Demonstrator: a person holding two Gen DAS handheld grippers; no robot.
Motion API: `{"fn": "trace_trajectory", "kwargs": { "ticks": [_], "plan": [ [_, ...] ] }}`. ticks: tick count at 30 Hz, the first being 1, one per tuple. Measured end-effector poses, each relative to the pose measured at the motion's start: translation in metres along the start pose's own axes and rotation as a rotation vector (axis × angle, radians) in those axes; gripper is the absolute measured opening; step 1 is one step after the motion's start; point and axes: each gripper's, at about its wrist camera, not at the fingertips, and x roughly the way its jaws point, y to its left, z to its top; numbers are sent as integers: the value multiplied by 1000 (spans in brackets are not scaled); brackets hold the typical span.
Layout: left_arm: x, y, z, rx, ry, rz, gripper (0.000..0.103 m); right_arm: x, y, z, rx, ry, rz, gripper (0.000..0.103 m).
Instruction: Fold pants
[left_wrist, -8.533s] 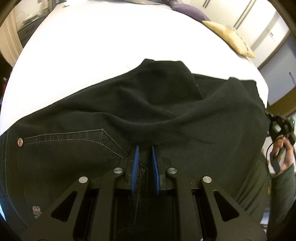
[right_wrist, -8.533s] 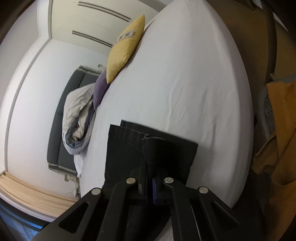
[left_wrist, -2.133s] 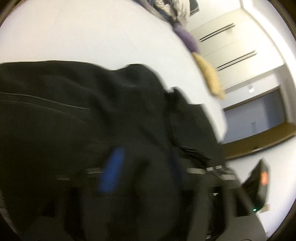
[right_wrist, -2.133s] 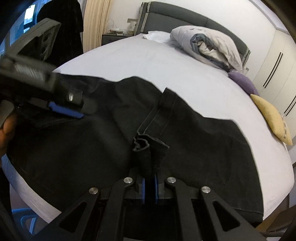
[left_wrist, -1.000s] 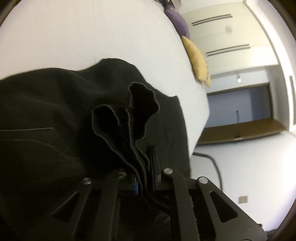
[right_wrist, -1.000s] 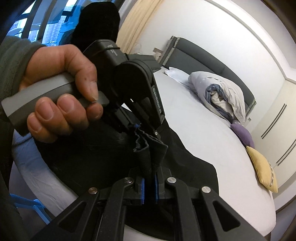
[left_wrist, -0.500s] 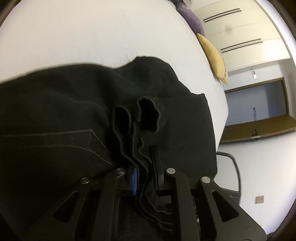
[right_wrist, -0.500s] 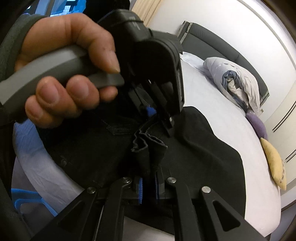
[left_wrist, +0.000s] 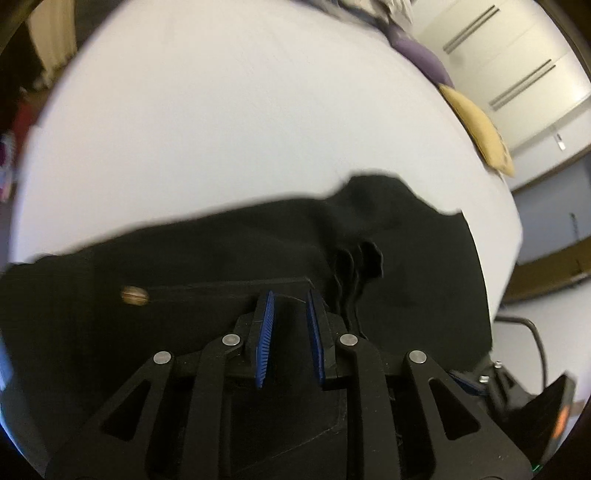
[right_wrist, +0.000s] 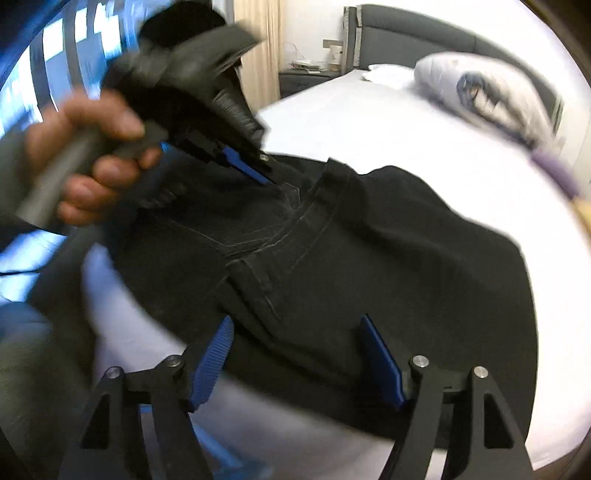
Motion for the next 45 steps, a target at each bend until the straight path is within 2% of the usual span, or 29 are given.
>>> {"fn": "trace_trajectory", "kwargs": {
  "ticks": [2, 3, 6, 8, 9, 11, 13, 15, 16, 18, 20, 22, 24, 30, 31, 32, 34, 36, 37, 38, 40, 41, 45],
  "plan": [
    [-12, -12, -2, 28, -43, -54, 17, -25, -48, 3, 144, -38, 98, 73],
    [-13, -27, -5, 55, -57, -108, 17, -33, -74, 6, 218, -55, 149, 73],
    [5, -69, -18, 150, -56, -205, 17, -41, -147, 23, 366, -113, 311, 73],
    [30, -94, -31, 208, -15, -223, 17, -33, -187, 32, 454, -142, 383, 73],
    [40, -98, -38, 229, 19, -219, 17, -20, -212, 38, 517, -135, 462, 73],
    [59, -100, -55, 251, 72, -199, 17, 4, -237, 51, 567, -120, 534, 73],
    [59, -98, -65, 260, 37, -211, 17, 43, -256, 51, 623, -42, 567, 73],
    [55, -93, -72, 264, 27, -229, 17, 75, -260, 42, 663, 50, 582, 70],
    [54, -92, -73, 265, 25, -235, 17, 83, -260, 38, 667, 73, 580, 61],
    [51, -85, -79, 263, 11, -248, 17, 76, -257, 29, 666, 43, 608, 57],
    [50, -79, -84, 253, -10, -267, 17, 64, -254, 22, 665, 41, 639, 59],
    [53, -73, -84, 240, -23, -282, 17, 49, -244, 7, 635, 74, 645, 60],
    [55, -73, -83, 238, -28, -286, 17, 33, -227, -16, 613, 94, 667, 60],
    [38, -48, -88, 201, -36, -303, 17, -8, -187, -49, 606, 120, 621, 61],
    [29, -31, -90, 197, -38, -296, 17, -11, -180, -51, 594, 119, 606, 61],
    [20, -28, -92, 191, -48, -284, 18, -17, -167, -54, 577, 107, 582, 61],
    [1, -26, -103, 181, -91, -255, 18, -35, -146, -48, 562, 27, 598, 63],
    [-23, -11, -114, 139, -138, -229, 32, -47, -142, -36, 551, -62, 626, 64],
    [-35, -2, -119, 103, -163, -231, 63, -49, -137, -27, 548, -101, 643, 66],
    [-48, 11, -126, 56, -207, -238, 88, -48, -134, -17, 551, -142, 661, 67],
    [-81, 40, -144, -56, -346, -230, 93, -40, -135, 5, 581, -211, 703, 71],
    [-95, 57, -152, -116, -385, -217, 93, -32, -131, 15, 605, -230, 723, 71],
    [-125, 111, -179, -328, -475, -253, 93, 11, -119, 43, 670, -244, 785, 71]
  ]
}}
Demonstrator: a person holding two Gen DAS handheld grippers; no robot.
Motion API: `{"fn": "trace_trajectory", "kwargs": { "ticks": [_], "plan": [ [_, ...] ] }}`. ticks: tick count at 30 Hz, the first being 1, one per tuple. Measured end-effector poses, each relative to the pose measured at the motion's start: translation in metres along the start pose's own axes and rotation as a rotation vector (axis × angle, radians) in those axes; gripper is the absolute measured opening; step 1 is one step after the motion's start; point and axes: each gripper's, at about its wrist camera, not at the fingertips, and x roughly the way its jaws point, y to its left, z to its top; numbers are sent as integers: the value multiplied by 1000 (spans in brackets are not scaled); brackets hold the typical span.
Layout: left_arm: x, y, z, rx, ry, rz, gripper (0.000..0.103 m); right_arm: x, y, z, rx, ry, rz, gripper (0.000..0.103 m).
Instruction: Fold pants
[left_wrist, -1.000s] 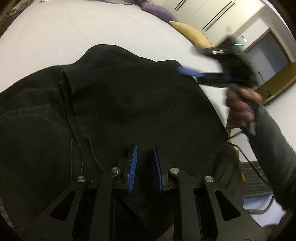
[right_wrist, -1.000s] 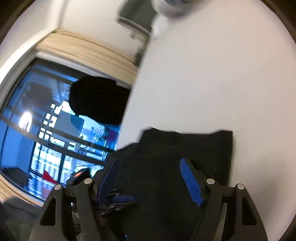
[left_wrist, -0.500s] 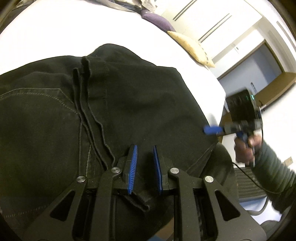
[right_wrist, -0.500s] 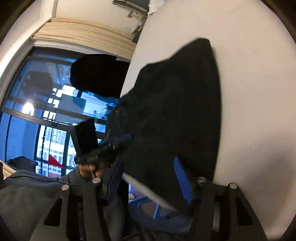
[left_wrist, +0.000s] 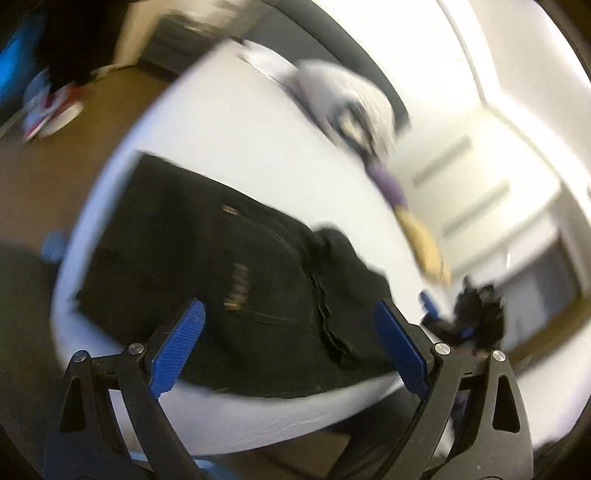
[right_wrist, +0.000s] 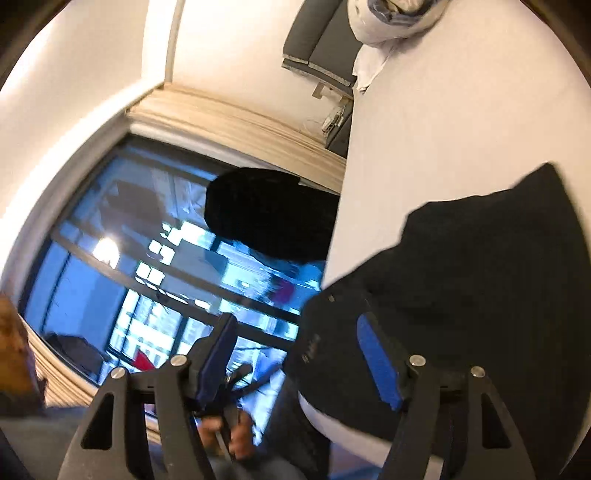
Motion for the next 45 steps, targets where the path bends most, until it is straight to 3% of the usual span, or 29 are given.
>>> {"fn": "trace_trajectory", "kwargs": {
  "ticks": [2, 6, 15, 24, 27, 29, 34, 40, 45],
  "plan": [
    [-12, 24, -2, -99, -25, 8, 93, 24, -2, -1, 18, 18, 0, 71],
    [-18, 64, -11, -289, 5, 18, 93, 50, -12, 0, 41, 42, 10, 71],
    [-1, 113, -17, -428, 21, -11, 92, 30, -23, 2, 87, 0, 3, 71],
    [25, 137, -11, -443, -7, -78, 90, 29, -41, 9, 123, 10, -4, 71],
    [27, 139, -4, -449, 1, -79, 65, 38, -49, 10, 134, 58, -50, 71],
    [32, 142, -2, -468, 10, -80, 32, 45, -50, 12, 130, 82, -76, 71],
    [41, 145, 3, -489, 22, -60, 21, 70, -49, 20, 89, 188, -185, 71],
    [38, 124, 19, -415, 6, -42, 15, 100, -64, 18, 62, 346, -342, 68],
    [31, 100, 35, -356, -9, -49, 15, 103, -69, 17, 59, 373, -366, 68]
  ]
}}
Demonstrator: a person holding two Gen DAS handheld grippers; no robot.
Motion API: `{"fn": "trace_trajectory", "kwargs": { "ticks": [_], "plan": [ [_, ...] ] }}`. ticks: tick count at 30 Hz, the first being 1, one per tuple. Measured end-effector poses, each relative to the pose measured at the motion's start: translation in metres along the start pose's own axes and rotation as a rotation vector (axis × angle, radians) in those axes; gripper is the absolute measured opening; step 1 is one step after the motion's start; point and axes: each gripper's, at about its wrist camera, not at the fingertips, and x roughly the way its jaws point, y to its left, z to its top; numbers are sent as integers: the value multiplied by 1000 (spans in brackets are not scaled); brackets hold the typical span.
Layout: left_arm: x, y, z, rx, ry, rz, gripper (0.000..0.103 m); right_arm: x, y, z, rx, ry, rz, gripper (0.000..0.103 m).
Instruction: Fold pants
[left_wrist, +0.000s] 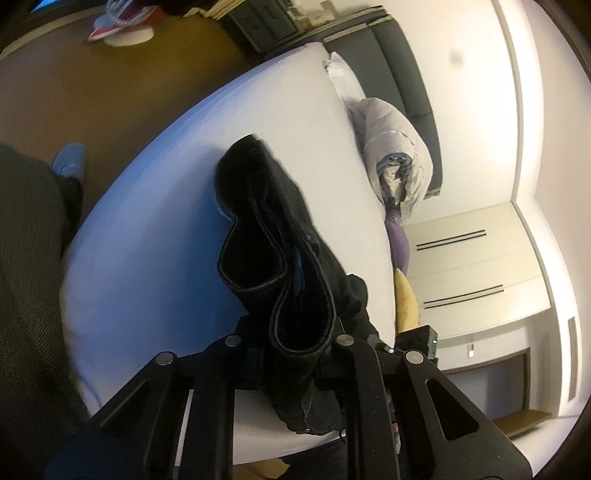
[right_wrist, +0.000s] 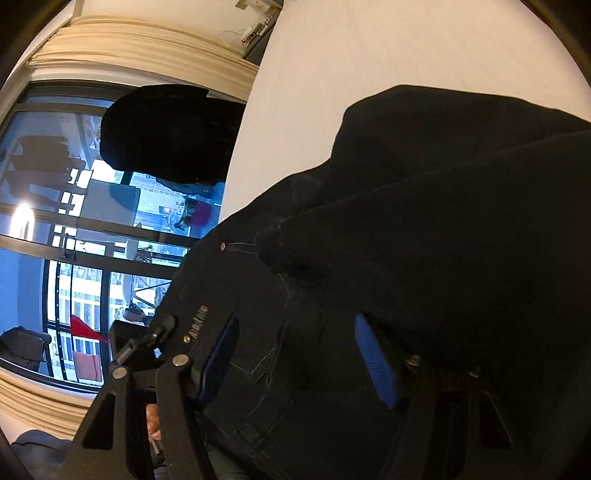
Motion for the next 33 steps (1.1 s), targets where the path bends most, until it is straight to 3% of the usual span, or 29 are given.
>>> {"fn": "trace_trajectory", "kwargs": {
  "ticks": [5, 11, 13, 16, 21, 24, 27, 32, 33],
  "plan": [
    [-6, -54, 3, 132, -19, 7, 15, 3, -6, -6, -32, -26, -5, 68],
    [9, -153, -9, 410, -22, 3, 15, -10, -16, -11, -40, -75, 44, 66],
    [24, -192, -19, 519, -11, 7, 15, -30, -18, -11, 30, -109, 75, 77],
    [55, -246, -48, 674, 28, 7, 15, -74, -19, -11, 28, -198, 155, 82],
    [130, -311, -119, 908, 168, 2, 15, -136, -30, -17, 8, -242, 215, 89],
    [177, -319, -162, 1035, 229, 67, 15, -154, -36, -24, 14, -271, 206, 92],
    [216, -313, -189, 1080, 315, 141, 15, -154, -34, -26, 45, -289, 206, 95],
    [227, -306, -215, 1204, 323, 203, 15, -135, -45, -26, 67, -242, 105, 94],
    [231, -308, -219, 1224, 322, 212, 15, -132, -44, -25, 60, -234, 80, 88]
  ]
}}
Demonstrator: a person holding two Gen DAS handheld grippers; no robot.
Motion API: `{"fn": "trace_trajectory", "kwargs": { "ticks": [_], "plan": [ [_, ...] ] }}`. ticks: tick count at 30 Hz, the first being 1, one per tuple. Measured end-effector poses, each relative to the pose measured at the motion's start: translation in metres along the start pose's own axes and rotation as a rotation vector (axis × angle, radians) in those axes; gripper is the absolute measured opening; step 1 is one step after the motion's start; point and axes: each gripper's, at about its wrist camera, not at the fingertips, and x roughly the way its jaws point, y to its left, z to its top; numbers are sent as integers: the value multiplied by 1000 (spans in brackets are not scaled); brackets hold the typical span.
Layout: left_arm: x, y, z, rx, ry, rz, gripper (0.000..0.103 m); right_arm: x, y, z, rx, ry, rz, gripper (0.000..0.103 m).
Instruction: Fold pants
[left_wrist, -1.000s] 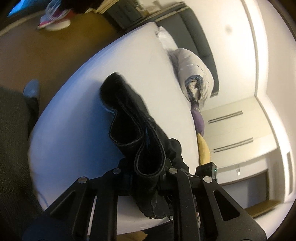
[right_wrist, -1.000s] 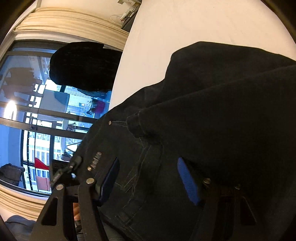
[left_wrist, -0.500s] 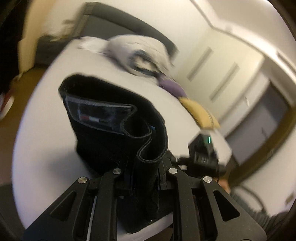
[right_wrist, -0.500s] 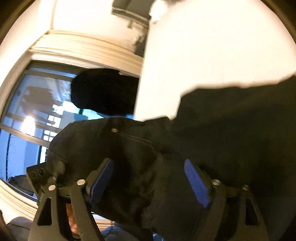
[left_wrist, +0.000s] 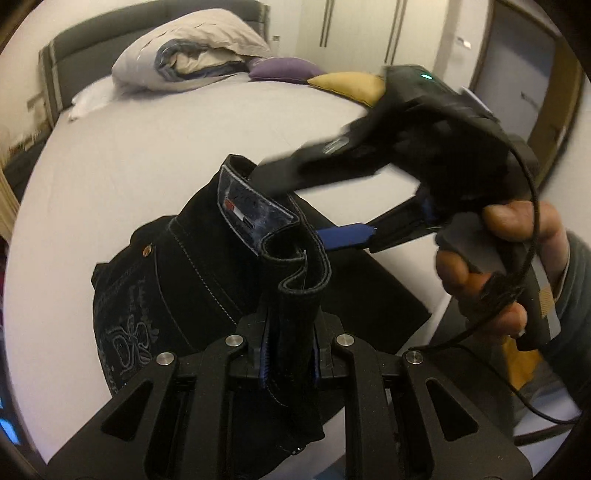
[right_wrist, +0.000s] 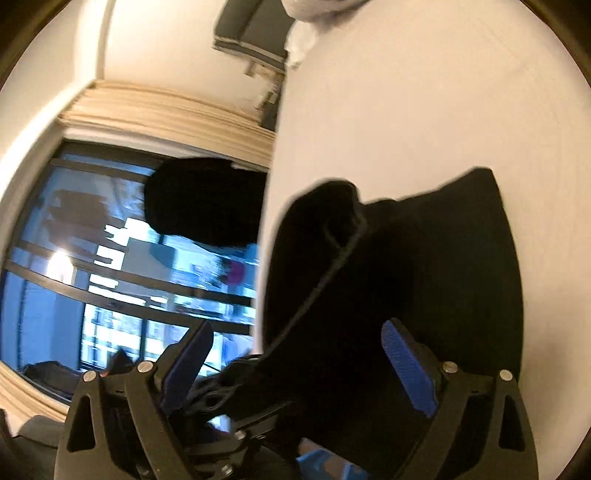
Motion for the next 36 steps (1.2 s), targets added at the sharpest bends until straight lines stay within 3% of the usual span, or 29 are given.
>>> {"fn": "trace_trajectory", "kwargs": {
  "ticks": [2, 4, 6, 13, 19, 24, 28, 29, 31, 32, 34, 36],
  "plan": [
    [8, -6, 3, 32, 10, 22, 15, 11, 1, 1, -28, 29, -45, 70],
    [15, -14, 4, 63, 25, 36, 15, 17, 2, 4, -66, 50, -98, 35],
    [19, -21, 0, 90, 30, 43, 15, 16, 3, 5, -95, 54, -151, 24],
    [32, -53, -8, 180, 27, 26, 15, -8, -3, 11, -151, 40, -197, 16],
    [51, -78, 1, 219, 33, 1, 15, -15, -15, 16, -130, 20, -182, 16],
    [83, -95, -5, 242, 92, 8, 15, -1, -44, 12, -69, 43, -163, 17],
    [103, -98, -14, 253, 118, -3, 27, 7, -67, 6, -22, 24, -101, 18],
    [101, -97, -14, 240, 112, -35, 39, 6, -66, 5, -18, 14, -88, 20],
    [92, -92, -13, 201, 122, -105, 66, 1, -62, 3, -31, 2, -85, 32],
    [83, -86, -12, 182, 106, -125, 69, -3, -61, 3, -28, -9, -92, 36],
    [61, -77, -13, 160, 60, -140, 73, -18, -60, 4, -13, -55, -100, 58],
    [31, -56, -14, 125, -9, -110, 74, -41, -60, 1, 17, -131, -161, 80]
  ]
}}
